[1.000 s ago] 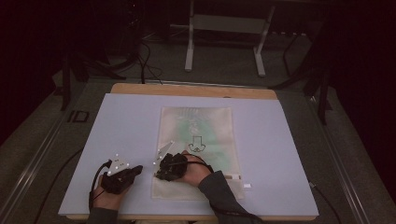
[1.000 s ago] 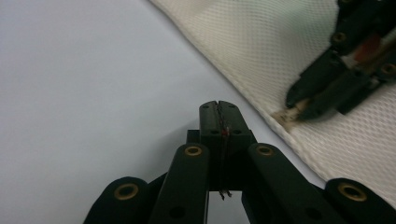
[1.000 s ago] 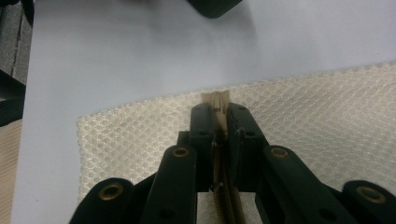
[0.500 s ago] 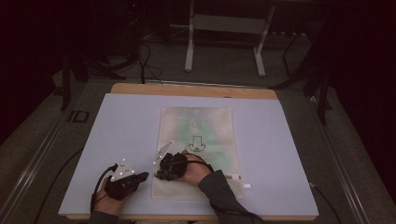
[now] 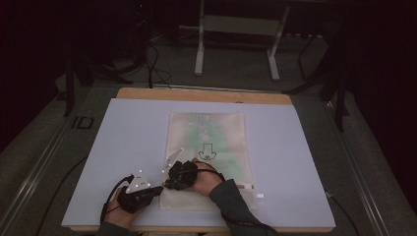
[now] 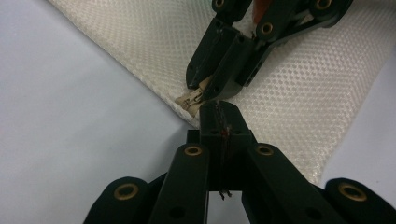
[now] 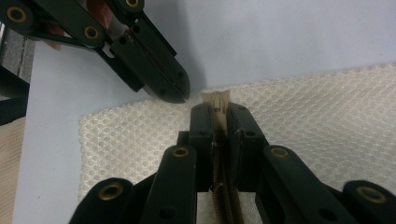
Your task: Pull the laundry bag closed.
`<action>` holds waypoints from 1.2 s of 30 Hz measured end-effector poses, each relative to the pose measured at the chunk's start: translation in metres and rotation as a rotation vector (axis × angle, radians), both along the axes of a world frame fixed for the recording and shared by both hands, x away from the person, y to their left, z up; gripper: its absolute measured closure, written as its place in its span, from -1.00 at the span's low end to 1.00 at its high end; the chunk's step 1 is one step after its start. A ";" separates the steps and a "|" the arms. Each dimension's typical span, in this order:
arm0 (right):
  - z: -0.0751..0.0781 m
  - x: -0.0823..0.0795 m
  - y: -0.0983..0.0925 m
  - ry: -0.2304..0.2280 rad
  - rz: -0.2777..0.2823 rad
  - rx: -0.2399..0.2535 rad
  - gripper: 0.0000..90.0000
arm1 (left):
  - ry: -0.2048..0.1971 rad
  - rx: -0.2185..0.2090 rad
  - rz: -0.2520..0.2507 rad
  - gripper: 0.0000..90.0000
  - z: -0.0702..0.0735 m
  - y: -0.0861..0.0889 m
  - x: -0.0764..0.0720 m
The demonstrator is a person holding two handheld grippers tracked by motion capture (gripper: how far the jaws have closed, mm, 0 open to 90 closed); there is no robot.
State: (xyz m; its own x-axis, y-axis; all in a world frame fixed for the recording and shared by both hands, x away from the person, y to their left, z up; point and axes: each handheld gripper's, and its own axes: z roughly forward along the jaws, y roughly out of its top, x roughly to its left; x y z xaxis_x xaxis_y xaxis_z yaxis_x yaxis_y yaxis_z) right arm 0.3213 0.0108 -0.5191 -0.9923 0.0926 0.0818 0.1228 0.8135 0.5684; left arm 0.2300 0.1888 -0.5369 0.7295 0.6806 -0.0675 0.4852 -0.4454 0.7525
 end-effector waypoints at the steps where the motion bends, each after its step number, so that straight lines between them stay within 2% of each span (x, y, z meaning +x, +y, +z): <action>1: 0.000 0.000 0.000 -0.001 0.001 0.001 0.81 | 0.001 -0.004 -0.001 0.97 0.000 0.000 0.000; 7: 0.000 0.000 -0.001 -0.003 0.003 0.003 0.81 | -0.009 -0.017 -0.013 0.97 0.001 0.000 0.000; 9: 0.000 0.000 -0.001 -0.003 0.001 0.004 0.81 | 0.004 0.002 -0.007 0.97 -0.001 -0.001 0.001; 12: 0.000 0.000 -0.001 -0.001 0.003 0.002 0.81 | -0.007 0.038 -0.012 0.98 -0.001 -0.005 0.001; 18: 0.000 -0.001 0.000 -0.011 0.010 -0.008 0.82 | 0.003 0.066 0.021 0.99 0.000 -0.009 0.001; 23: 0.002 -0.003 0.001 -0.034 0.024 -0.028 0.82 | 0.033 0.062 0.030 1.00 0.001 -0.009 0.003; 29: 0.002 -0.003 -0.004 -0.035 0.034 -0.035 0.82 | 0.036 0.068 0.040 1.00 0.001 -0.010 0.003; 32: 0.003 -0.003 -0.003 -0.037 0.036 -0.039 0.82 | 0.027 0.078 0.043 1.00 0.002 -0.012 0.002; 34: 0.002 -0.003 -0.003 -0.037 0.032 -0.039 0.82 | 0.005 0.088 0.024 0.99 0.001 -0.011 0.001; 36: 0.002 -0.003 -0.003 -0.037 0.033 -0.035 0.82 | 0.032 0.046 0.030 0.99 0.001 -0.008 0.003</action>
State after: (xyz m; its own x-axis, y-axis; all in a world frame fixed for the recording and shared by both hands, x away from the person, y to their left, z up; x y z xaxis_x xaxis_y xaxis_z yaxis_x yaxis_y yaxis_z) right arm 0.3185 0.0075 -0.5171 -0.9972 0.0616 0.0422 0.0747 0.8361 0.5435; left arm 0.2331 0.1810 -0.5360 0.7065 0.7053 -0.0590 0.5227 -0.4637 0.7154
